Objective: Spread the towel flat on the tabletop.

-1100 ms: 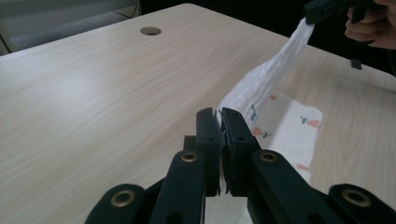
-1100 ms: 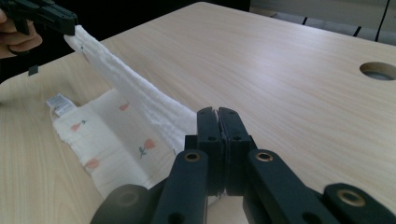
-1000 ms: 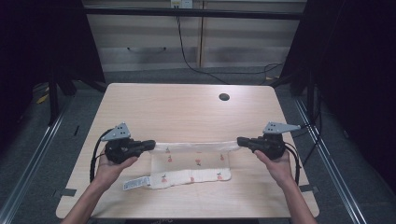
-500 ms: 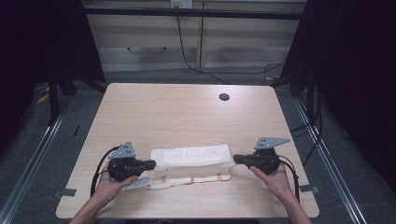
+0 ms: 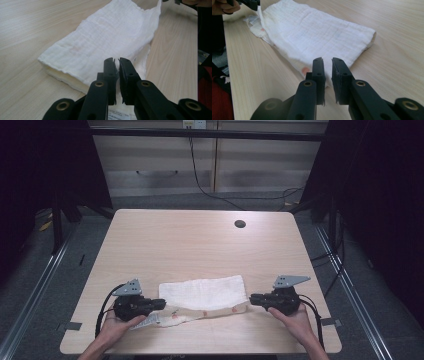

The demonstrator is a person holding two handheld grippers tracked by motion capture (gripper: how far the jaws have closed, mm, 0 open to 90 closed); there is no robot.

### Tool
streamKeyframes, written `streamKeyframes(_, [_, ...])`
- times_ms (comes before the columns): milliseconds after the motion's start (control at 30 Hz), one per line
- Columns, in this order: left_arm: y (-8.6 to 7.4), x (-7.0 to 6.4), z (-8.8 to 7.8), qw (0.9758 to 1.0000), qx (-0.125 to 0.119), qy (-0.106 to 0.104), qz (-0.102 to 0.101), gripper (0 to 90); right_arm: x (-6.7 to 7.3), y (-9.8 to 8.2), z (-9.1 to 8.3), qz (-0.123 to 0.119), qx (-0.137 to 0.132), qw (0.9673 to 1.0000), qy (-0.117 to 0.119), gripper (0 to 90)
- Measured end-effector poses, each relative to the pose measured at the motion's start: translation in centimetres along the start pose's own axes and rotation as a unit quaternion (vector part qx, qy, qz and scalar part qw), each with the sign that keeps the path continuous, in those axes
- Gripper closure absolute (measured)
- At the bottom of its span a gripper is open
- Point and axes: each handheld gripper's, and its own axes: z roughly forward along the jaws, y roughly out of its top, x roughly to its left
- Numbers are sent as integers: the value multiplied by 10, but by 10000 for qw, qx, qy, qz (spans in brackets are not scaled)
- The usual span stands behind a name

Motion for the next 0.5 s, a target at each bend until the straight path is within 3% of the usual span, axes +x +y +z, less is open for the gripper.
streamKeyframes(200, [4,0,-8,9996,-262,-51,-46,756,1,7,-2,-7,-140,9999,-15,774])
streamKeyframes(333, [7,4,-10,9993,-356,45,-91,734,-2,20,6,-111,-180,9998,-63,780])
streamKeyframes(433, [12,10,-1,9995,-175,276,-39,770,-8,28,19,-139,-115,9998,-53,787])
streamKeyframes(500, [16,17,13,9993,96,367,0,769,-14,34,31,-154,-45,9999,-65,777])
